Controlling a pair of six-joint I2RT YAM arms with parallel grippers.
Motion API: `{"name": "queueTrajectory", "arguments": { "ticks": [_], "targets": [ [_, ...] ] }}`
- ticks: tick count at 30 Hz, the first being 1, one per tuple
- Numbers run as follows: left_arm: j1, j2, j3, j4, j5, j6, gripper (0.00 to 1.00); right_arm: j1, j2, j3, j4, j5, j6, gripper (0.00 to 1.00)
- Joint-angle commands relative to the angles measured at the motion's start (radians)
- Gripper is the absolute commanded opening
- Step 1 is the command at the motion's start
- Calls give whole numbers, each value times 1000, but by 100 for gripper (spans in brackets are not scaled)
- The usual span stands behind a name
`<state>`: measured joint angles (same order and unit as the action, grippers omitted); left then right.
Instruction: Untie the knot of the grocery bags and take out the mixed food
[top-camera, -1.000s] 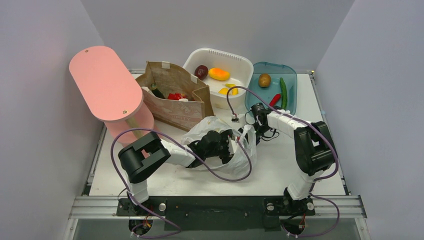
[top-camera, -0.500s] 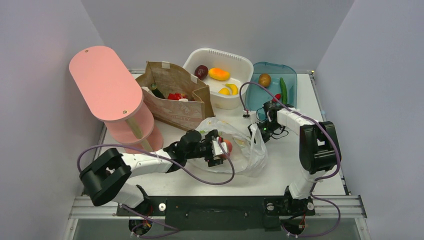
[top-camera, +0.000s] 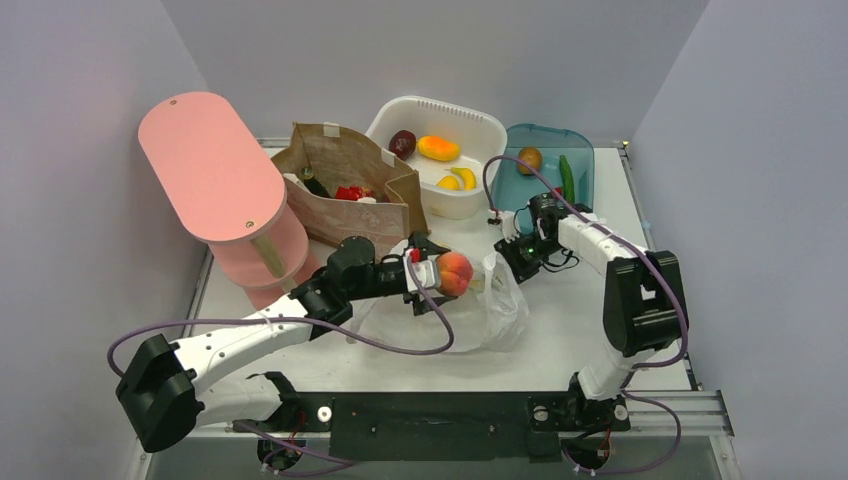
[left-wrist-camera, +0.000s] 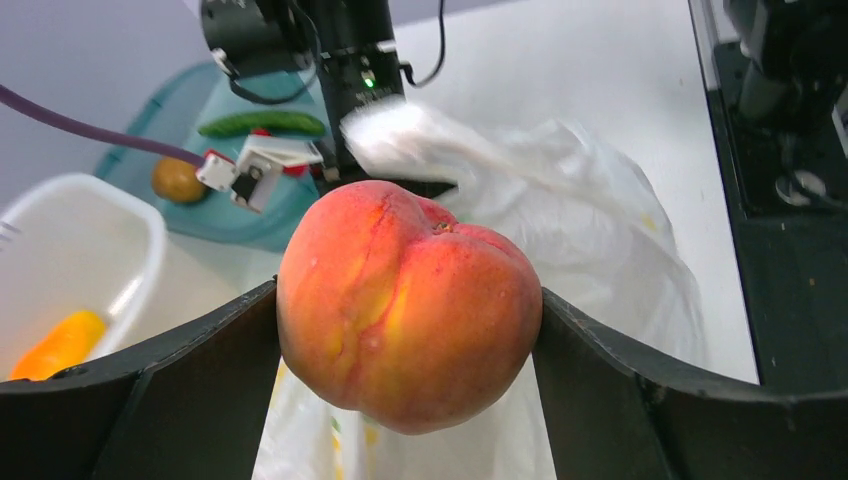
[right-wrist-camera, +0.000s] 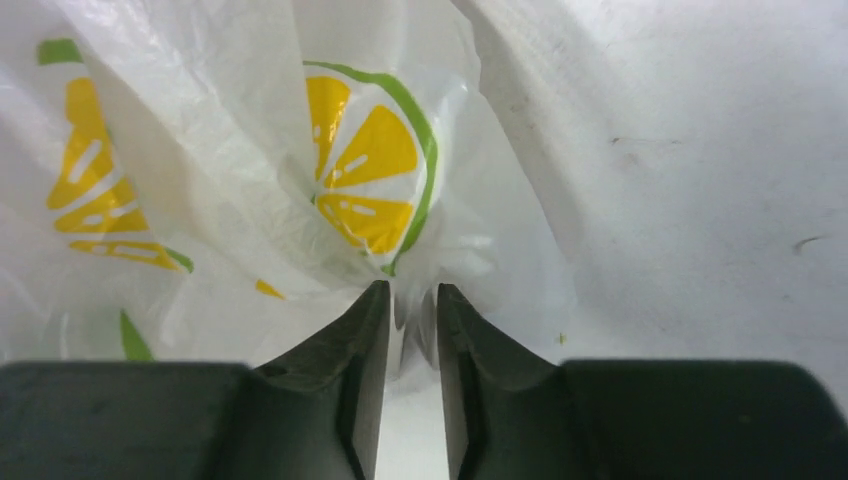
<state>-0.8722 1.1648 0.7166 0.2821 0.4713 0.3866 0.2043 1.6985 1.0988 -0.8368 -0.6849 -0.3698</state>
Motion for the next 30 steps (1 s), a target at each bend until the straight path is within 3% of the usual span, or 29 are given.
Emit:
{"name": "queueTrajectory", "arguments": {
  "ticks": [1, 8, 11, 12, 14, 21, 30],
  "targets": [
    [25, -3, 137, 7, 26, -76, 39, 1, -88, 64, 29, -7, 17, 25],
    [75, 144, 332, -10, -106, -87, 40, -31, -146, 140, 27, 17, 67, 52],
    [88, 270, 485, -59, -240, -55, 41, -57, -165, 168, 29, 27, 89, 62],
    [91, 296, 519, -92, -267, -38, 41, -63, -169, 181, 30, 29, 94, 70],
    [100, 383, 614, -129, -346, -14, 43, -84, -178, 194, 36, 37, 111, 74],
    [151, 705, 933, -211, -575, 100, 51, -178, -215, 177, 116, 29, 220, 77],
    [224, 1007, 1279, -325, -559, 124, 69, -231, -258, 141, 123, 24, 231, 78]
  ]
}}
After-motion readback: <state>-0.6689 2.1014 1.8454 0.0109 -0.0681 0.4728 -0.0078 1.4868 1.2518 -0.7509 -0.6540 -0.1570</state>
